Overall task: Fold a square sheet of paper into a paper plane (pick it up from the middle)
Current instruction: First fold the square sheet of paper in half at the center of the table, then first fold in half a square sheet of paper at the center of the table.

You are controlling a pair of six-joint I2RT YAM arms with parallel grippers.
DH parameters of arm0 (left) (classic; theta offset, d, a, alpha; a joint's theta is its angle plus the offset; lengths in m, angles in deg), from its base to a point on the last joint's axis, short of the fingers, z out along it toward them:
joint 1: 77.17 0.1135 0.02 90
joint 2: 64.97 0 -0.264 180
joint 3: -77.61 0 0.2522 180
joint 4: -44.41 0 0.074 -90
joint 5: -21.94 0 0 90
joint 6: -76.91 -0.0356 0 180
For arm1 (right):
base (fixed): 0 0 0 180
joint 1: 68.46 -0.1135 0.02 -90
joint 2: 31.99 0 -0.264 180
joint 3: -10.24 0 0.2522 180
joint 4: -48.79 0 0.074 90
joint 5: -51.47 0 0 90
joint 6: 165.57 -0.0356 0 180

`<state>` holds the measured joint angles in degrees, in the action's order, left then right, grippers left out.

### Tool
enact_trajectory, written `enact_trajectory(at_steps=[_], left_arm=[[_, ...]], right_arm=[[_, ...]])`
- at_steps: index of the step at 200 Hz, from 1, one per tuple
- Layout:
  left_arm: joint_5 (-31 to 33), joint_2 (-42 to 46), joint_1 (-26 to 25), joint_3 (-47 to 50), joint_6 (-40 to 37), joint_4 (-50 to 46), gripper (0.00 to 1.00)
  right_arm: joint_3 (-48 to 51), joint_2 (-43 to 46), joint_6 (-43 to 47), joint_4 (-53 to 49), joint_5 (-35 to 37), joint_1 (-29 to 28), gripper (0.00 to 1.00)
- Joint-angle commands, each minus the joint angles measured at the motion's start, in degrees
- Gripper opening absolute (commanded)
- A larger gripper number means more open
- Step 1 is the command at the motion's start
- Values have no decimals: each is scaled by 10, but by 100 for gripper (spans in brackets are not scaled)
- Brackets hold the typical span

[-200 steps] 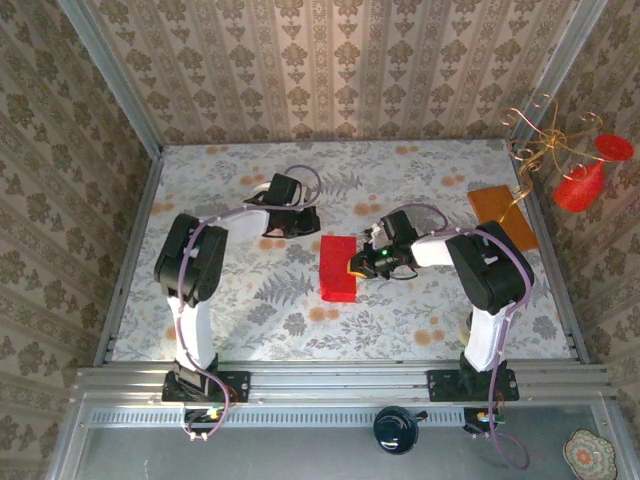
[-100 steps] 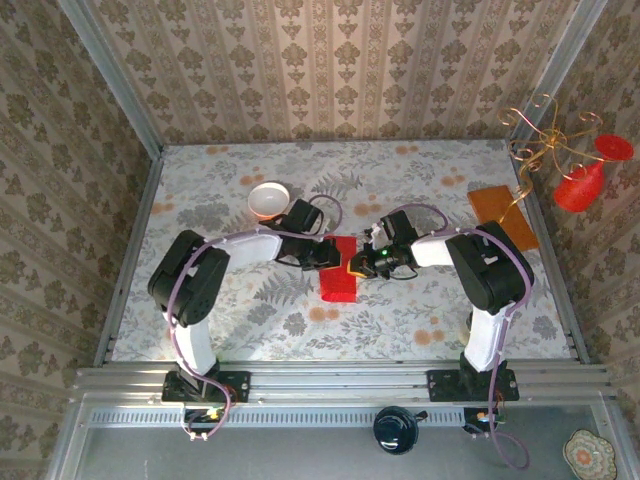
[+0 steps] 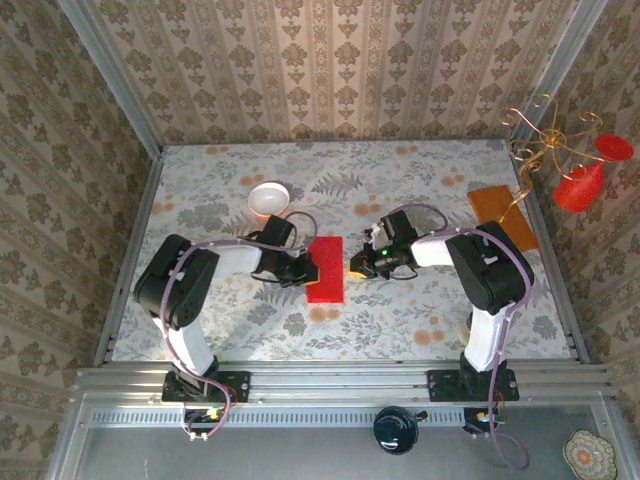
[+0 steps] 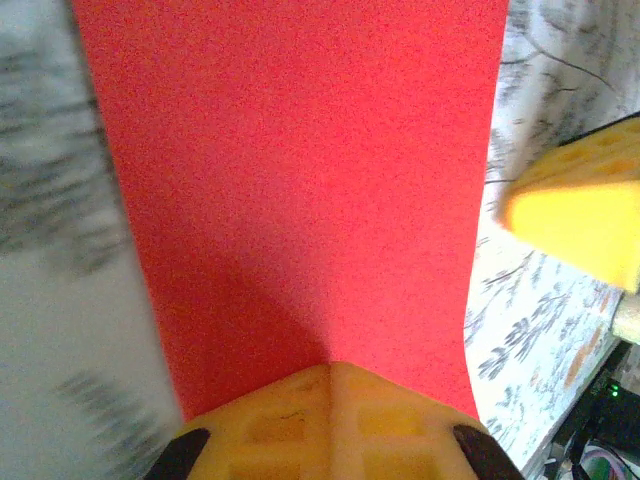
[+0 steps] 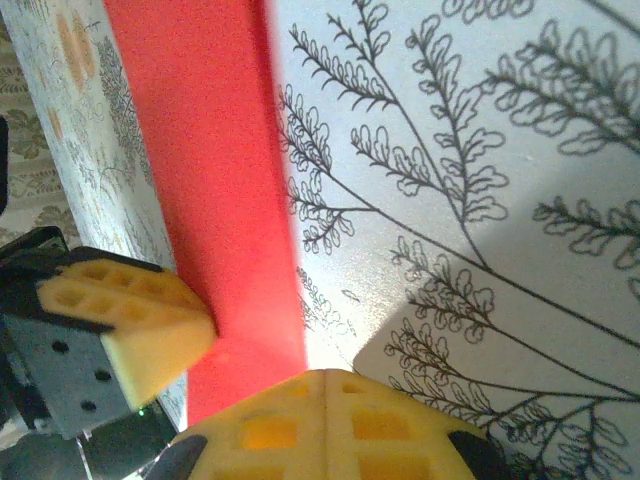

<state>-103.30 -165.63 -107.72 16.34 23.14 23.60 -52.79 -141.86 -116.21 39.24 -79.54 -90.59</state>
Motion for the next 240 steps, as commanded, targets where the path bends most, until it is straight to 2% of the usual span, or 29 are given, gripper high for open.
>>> enact_trajectory(at_steps=[1,25,47,98,136,191,240], left_arm=[[34,36,17,24,-27,-77,6],[15,78,-1,3,-15,-63,6],[33,69,-13,-13,-19,-70,6],[46,38,-12,-3,-12,-52,6],[52,27,-14,-4,-8,-45,6],[48,4,-17,-6,-16,-47,5],[53,9,-14,-12,-36,-69,5]], right_arm=[[64,-122,0,-130,209,-11,1],[64,-120,-1,-128,204,-11,2],[61,-97,-2,-128,188,-10,2],[-6,34,6,-147,137,-15,3],[-47,93,16,-160,121,-47,5],[-91,38,-24,-107,97,-107,5],[-134,-17,-37,-93,102,-124,4]])
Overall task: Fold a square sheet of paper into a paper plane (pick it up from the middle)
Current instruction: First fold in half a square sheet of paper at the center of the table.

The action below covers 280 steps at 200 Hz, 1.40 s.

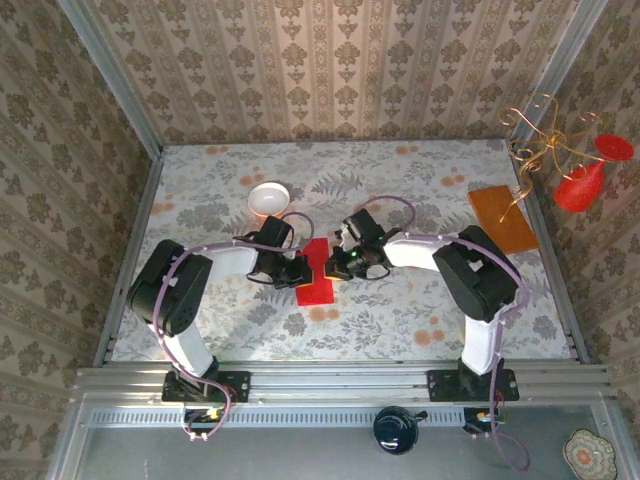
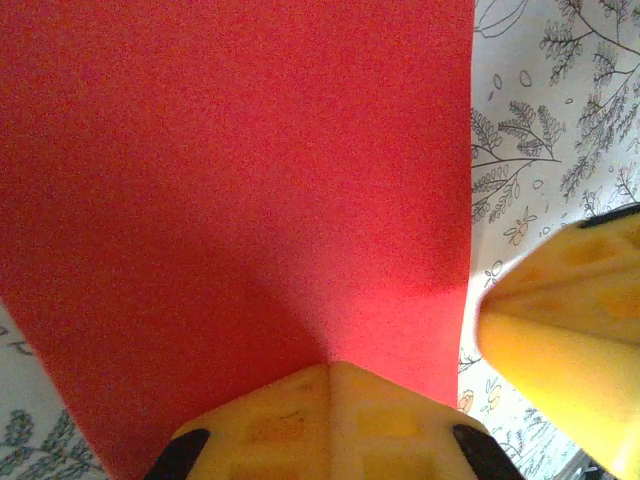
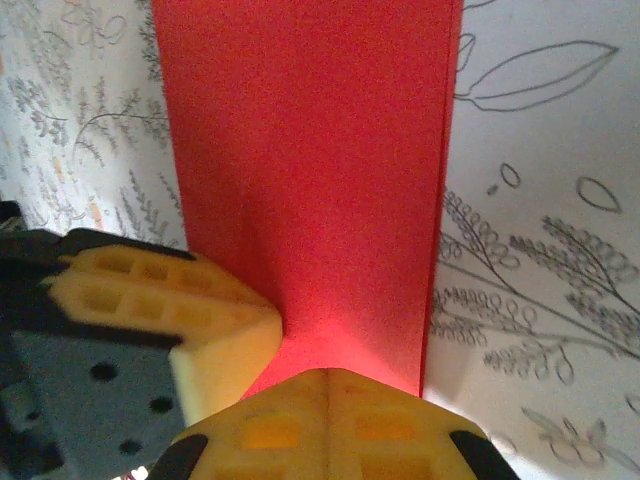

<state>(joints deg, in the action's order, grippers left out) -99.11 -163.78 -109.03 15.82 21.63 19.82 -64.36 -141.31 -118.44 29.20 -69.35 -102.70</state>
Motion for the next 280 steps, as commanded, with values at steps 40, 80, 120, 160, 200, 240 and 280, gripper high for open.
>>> enact_trajectory(at_steps=[40,80,120,160,200,240,280], left_arm=[[-2,3,-1,-15,-31,-34,5],[-5,17,-1,-26,-37,-44,6],[7,59,-3,-13,-13,-38,9],[2,38,-16,0,-4,-42,9],[20,42,-16,2,-25,-84,8],[24,39,-11,5,-38,-98,7],[27,33,-10,10,-41,-100,6]], right_arm=[[-24,-44,-15,2,9,-3,4],[-18,-59,-14,-15,18,-3,3],[0,-61,-7,-34,32,-3,3],[1,-64,-3,-46,38,-2,3],[1,-67,-3,-53,44,-1,3],[4,-69,-4,-53,44,1,3],[8,-69,-3,-53,45,6,3]])
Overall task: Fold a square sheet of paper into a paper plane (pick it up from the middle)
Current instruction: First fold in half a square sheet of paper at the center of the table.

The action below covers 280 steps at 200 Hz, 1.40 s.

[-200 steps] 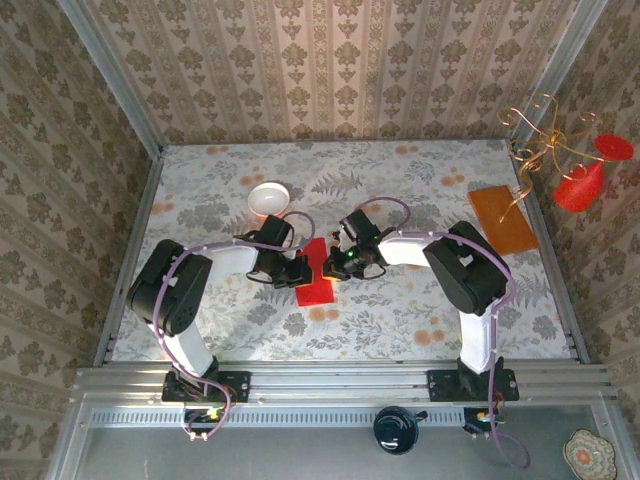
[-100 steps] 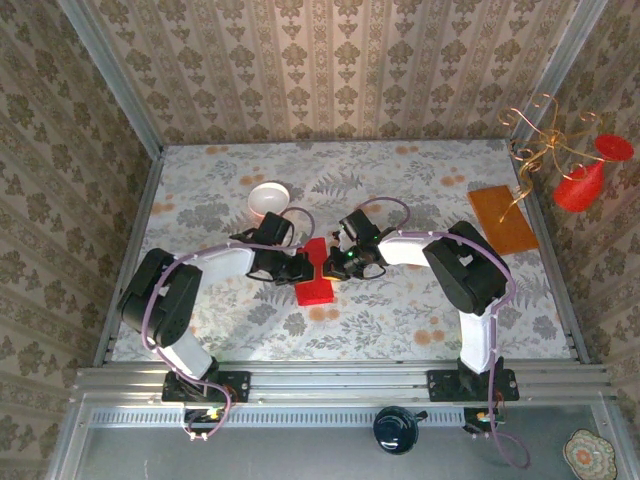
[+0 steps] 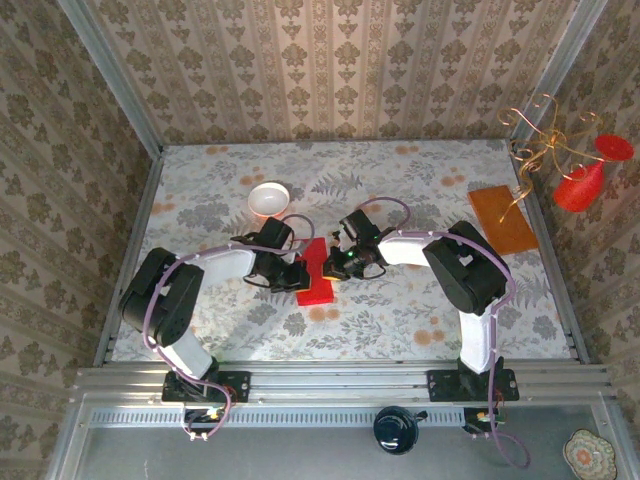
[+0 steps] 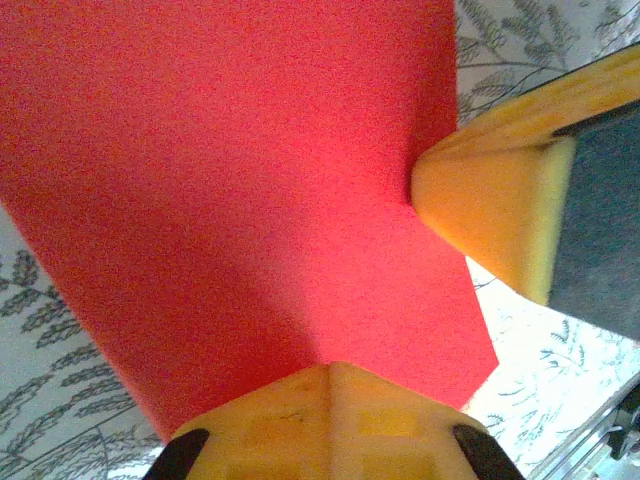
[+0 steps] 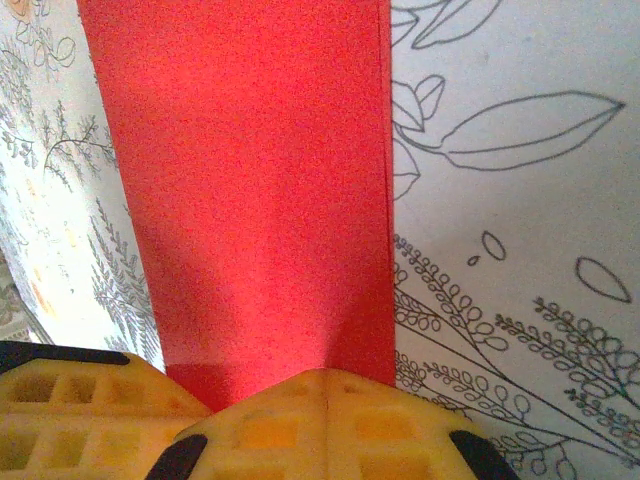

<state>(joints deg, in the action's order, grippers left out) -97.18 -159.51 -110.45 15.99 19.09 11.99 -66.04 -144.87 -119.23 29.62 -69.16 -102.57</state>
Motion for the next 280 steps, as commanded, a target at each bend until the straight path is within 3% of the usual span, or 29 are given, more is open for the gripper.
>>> enact_trajectory(at_steps=[1,64,126,280], left_arm=[[7,-10,4,8,-16,-22,6],[15,-13,5,12,-22,-26,6],[16,-13,6,9,-23,-21,6],[-2,-21,5,12,20,25,9]], right_arm=[[25,-33,5,-57,42,4,3],[22,-25,2,-43,26,7,4],[6,54,13,-27,-14,6,15],[20,29,9,-21,-16,-10,11]])
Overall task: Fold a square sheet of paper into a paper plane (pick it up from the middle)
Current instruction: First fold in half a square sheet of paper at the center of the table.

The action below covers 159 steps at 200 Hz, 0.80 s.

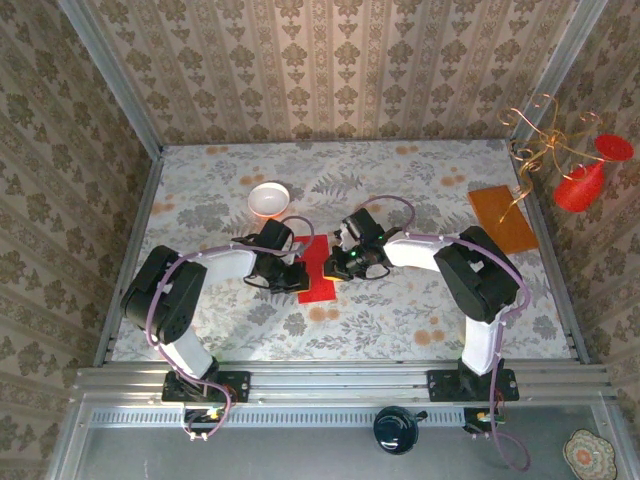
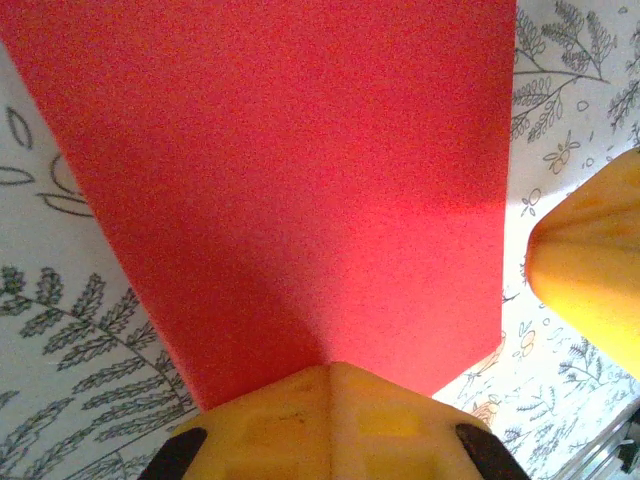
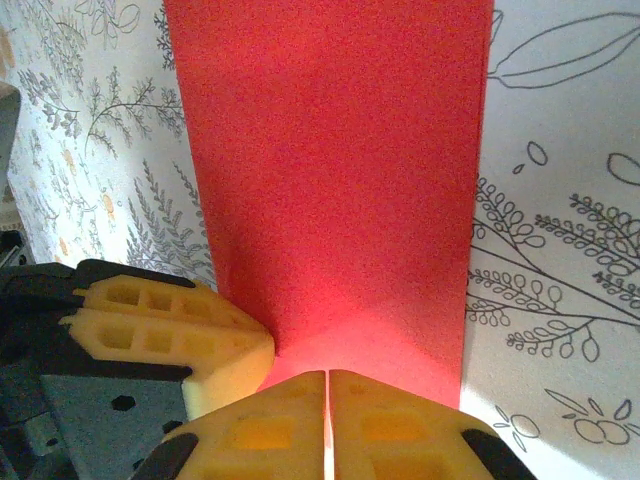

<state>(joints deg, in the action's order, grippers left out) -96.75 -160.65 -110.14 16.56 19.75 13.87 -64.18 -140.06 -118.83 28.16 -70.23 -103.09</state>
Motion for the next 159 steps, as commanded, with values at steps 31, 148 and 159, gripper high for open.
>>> enact_trajectory(at_steps=[31,148,159], left_arm=[[-4,-16,0,7,15,6,9],[-2,25,-1,14,55,44,11],[0,15,0,16,54,42,11]], right_arm=[[-2,-33,7,-9,-3,-6,11],[15,-75,28,-93,78,5,6],[15,-77,28,-95,81,5,5]])
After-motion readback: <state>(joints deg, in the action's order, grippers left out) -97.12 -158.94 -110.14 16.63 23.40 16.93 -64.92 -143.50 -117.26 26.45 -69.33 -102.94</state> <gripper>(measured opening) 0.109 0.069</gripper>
